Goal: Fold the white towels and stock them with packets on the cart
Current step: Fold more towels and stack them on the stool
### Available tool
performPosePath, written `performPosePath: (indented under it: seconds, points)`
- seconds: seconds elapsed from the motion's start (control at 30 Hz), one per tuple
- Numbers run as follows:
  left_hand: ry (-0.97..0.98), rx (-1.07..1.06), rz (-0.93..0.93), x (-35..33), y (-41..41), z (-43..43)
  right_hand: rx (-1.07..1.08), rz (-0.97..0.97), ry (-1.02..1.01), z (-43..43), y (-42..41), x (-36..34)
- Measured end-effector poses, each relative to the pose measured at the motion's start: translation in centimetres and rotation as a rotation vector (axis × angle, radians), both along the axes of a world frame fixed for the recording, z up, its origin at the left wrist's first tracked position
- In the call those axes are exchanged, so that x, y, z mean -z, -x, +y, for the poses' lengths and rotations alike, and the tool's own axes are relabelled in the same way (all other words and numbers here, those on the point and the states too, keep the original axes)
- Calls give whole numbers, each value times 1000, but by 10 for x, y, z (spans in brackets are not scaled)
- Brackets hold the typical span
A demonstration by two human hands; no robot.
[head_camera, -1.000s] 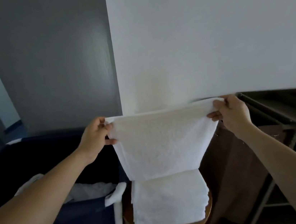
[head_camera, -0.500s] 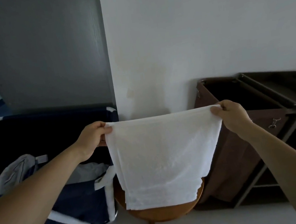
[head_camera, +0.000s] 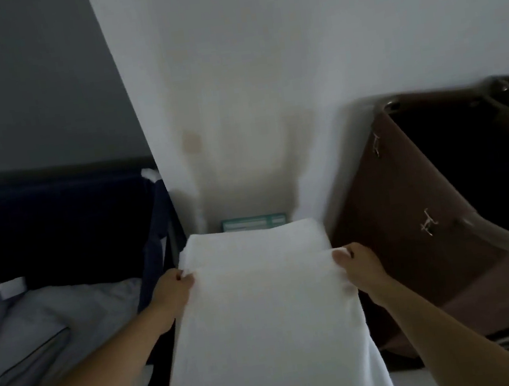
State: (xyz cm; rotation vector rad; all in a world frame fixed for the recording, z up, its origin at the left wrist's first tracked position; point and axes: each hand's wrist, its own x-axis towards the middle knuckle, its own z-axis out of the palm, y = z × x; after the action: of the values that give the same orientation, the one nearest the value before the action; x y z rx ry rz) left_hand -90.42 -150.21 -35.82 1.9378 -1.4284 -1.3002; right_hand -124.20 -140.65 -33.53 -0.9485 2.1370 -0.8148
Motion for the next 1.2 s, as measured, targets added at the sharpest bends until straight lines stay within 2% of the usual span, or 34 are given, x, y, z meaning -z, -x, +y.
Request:
performPosePath:
  seconds: [0.2,0.37,0.47,0.6,0.73,0.97,1.2]
  points:
    - [-112,-14,11,32,10,-5,10,-85,-87,-15,11,36]
    - [125,-66,41,-7,14,-27,61,-126,129,-40,21,8]
    - [225,-62,45,-26,18,-63,93,-136,179,-72,31,-3]
    - [167,-11,-20,-2,29,-111,137,-74,128,-115,35,9]
    - [70,37,-188,42,37,-114,157,-10,-21,-119,27,41]
    - [83,-144,20,42,25,-76,162,-10,-36,-83,11,35]
    - [-124,-97,196,41,-1,-22,171,-157,-158,3,-6,24]
